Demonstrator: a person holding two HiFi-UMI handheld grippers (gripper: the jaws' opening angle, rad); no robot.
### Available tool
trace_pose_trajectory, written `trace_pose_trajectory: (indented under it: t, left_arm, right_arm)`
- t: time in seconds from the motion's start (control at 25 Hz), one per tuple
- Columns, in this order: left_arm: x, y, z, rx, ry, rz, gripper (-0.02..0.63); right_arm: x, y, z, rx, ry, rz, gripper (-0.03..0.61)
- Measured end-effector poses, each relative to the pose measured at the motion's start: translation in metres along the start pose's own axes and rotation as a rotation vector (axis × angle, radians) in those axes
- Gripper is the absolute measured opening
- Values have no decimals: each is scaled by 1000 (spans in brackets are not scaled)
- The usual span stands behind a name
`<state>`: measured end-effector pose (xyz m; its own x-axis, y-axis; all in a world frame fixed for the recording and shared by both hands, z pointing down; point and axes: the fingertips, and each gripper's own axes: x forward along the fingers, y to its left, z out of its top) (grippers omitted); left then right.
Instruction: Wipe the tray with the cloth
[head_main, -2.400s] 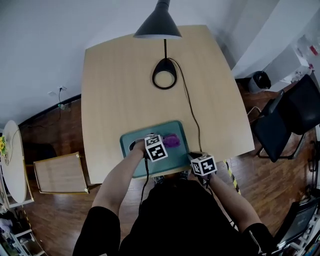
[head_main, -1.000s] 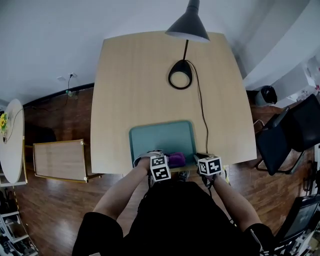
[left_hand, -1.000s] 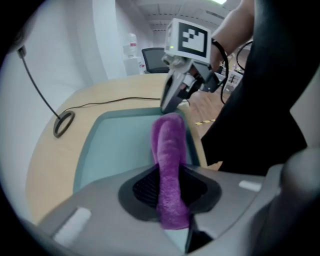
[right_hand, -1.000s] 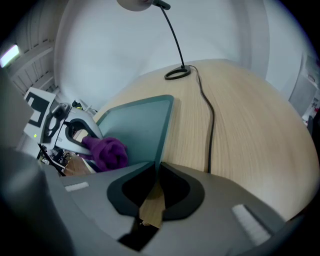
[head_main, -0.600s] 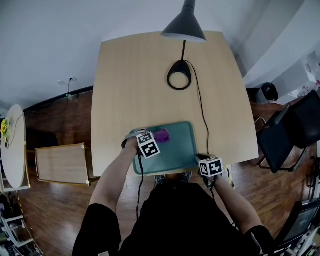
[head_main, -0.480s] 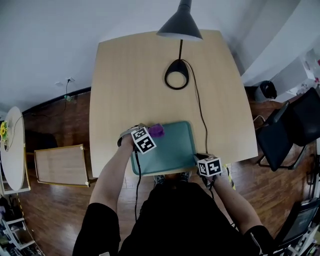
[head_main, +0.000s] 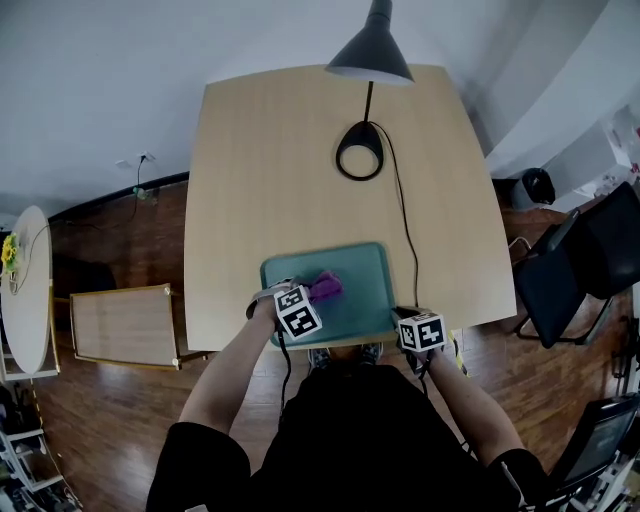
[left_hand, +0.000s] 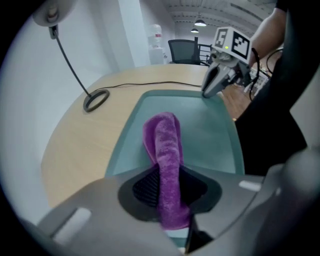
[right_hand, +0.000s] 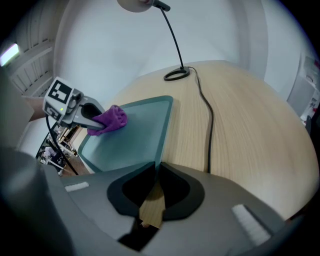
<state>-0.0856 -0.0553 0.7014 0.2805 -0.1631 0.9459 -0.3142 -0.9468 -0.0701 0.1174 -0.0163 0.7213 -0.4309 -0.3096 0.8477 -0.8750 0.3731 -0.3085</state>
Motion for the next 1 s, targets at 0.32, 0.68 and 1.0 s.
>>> trace_pose_trajectory:
  t: [0.32,0.68,1.0]
  left_arm:
    - [-9,-102,-9,84,-39,-143,106]
    - [-9,-73,-19,136,2,-142,107]
    - [-6,66,-41,88,110,37,107]
  right_arm:
    - [2,-2,0,-1,2,-2,35]
    - [-2,2,3,-29,1,-14,35]
    - [-4,5,2,-9,-10,-5,35]
